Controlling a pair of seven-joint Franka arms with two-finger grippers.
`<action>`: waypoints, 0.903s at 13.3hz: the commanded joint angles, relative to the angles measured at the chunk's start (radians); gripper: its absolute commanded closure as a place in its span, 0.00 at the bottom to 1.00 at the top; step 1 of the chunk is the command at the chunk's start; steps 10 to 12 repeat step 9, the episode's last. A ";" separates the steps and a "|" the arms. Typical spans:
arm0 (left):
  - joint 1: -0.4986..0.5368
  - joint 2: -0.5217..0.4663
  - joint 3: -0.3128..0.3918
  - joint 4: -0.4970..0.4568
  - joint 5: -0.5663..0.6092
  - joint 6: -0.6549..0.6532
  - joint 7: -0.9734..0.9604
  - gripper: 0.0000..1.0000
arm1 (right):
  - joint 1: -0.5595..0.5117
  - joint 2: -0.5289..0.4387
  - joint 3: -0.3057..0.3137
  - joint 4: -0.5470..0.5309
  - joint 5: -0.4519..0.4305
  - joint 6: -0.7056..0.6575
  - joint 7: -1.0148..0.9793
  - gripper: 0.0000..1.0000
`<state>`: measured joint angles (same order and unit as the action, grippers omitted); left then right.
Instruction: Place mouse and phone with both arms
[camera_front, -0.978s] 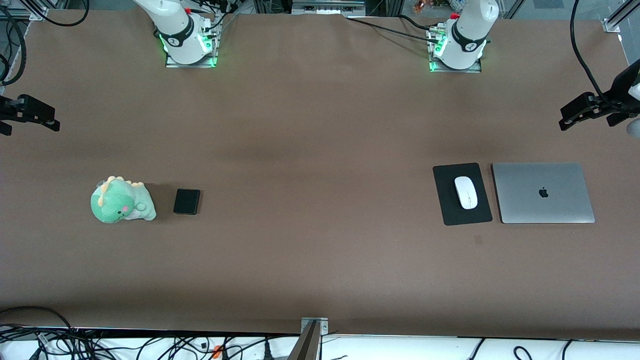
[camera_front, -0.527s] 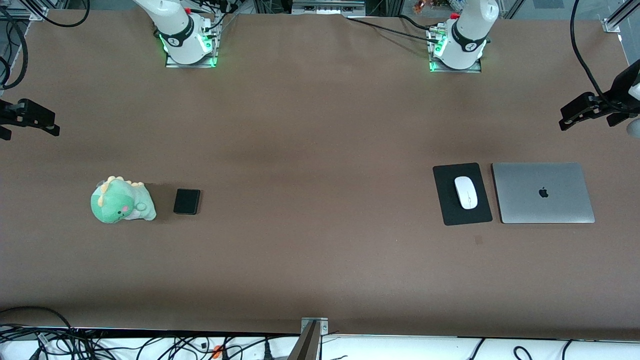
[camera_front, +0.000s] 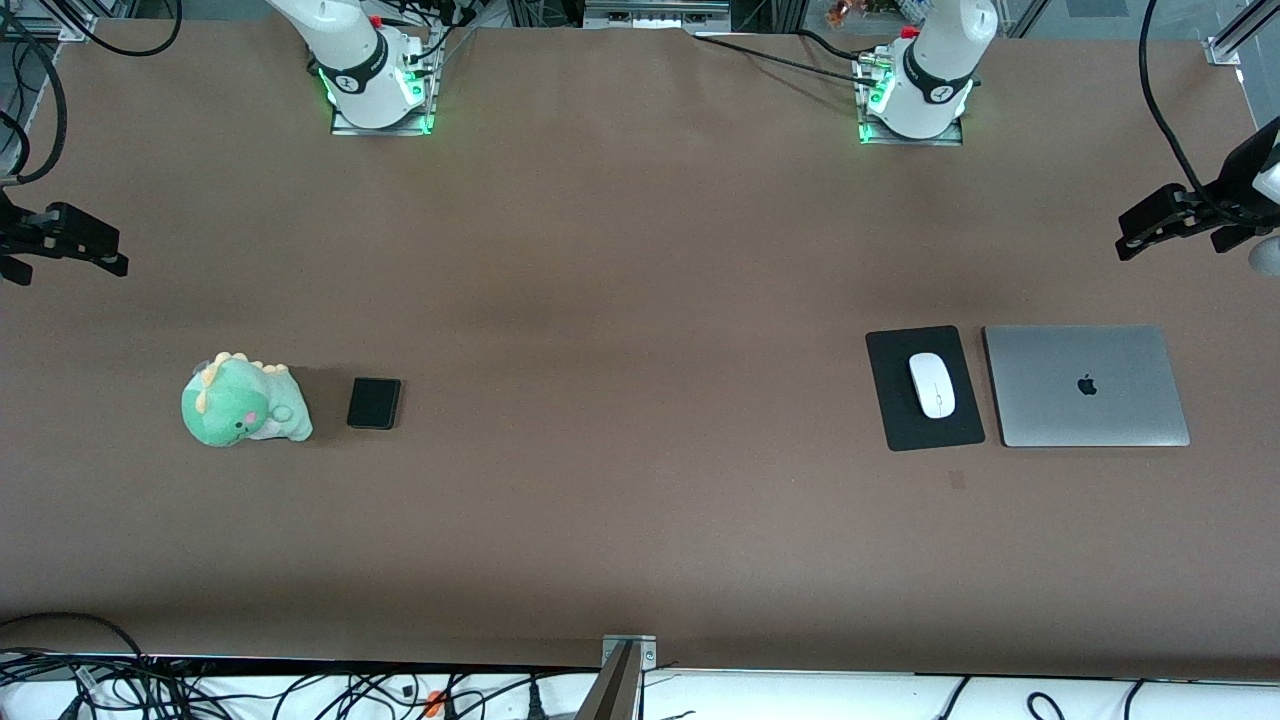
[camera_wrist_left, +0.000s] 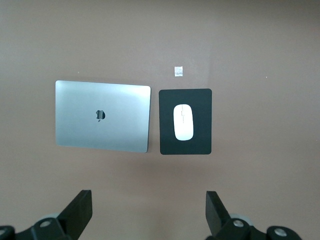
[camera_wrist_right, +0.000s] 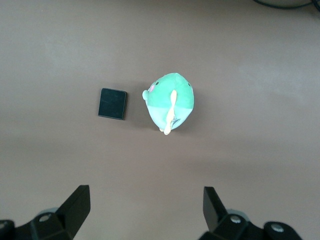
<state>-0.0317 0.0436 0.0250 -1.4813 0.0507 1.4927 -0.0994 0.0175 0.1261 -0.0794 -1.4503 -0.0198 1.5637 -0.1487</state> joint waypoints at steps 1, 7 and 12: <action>0.000 -0.024 0.004 -0.022 -0.028 -0.009 0.023 0.00 | -0.002 0.012 0.017 0.004 0.026 0.012 0.119 0.00; 0.000 -0.025 0.003 -0.025 -0.029 -0.029 0.023 0.00 | 0.013 0.032 0.017 0.002 0.024 0.027 0.119 0.00; 0.000 -0.025 0.003 -0.033 -0.029 -0.029 0.024 0.00 | 0.013 0.032 0.017 0.002 0.024 0.027 0.124 0.00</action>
